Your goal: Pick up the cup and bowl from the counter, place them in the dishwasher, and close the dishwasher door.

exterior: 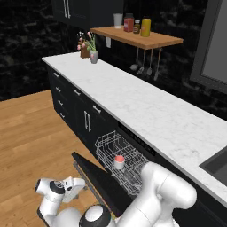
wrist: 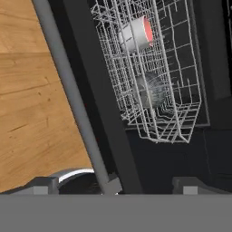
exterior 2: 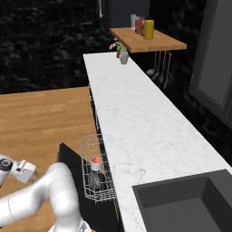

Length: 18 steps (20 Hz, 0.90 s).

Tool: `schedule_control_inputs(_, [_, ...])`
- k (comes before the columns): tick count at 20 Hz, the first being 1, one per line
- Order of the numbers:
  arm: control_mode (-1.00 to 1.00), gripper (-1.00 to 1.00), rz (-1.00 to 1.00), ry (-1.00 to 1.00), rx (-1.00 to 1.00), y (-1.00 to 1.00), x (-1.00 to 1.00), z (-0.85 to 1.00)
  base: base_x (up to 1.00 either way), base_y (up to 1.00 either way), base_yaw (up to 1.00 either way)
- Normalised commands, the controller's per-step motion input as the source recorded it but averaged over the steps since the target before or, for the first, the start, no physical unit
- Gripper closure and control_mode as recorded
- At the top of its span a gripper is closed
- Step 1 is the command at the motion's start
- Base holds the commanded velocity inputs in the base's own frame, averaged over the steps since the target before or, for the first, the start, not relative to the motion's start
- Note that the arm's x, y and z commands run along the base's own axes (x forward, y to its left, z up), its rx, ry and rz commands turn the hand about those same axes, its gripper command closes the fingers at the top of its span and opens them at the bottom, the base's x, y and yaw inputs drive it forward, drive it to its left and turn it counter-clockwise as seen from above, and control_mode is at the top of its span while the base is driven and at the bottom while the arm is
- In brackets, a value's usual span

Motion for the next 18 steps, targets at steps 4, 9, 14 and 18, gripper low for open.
schedule_control_inputs(4, [-1.0,-1.0,-0.02,0.13,-0.17,0.08,0.6,-0.51,0.0,0.0,0.0])
schedule_control_inputs(9, [-1.0,-1.0,0.0,0.09,-0.18,0.0,0.55,-0.71,0.0,0.0,0.0])
schedule_control_inputs(14, [-1.0,-1.0,0.0,0.0,-0.2,-0.14,0.56,-0.89,0.0,0.0,0.0])
schedule_control_inputs(18, [-1.0,-1.0,0.0,0.0,-0.26,0.03,0.47,-1.0,0.0,0.0,0.0])
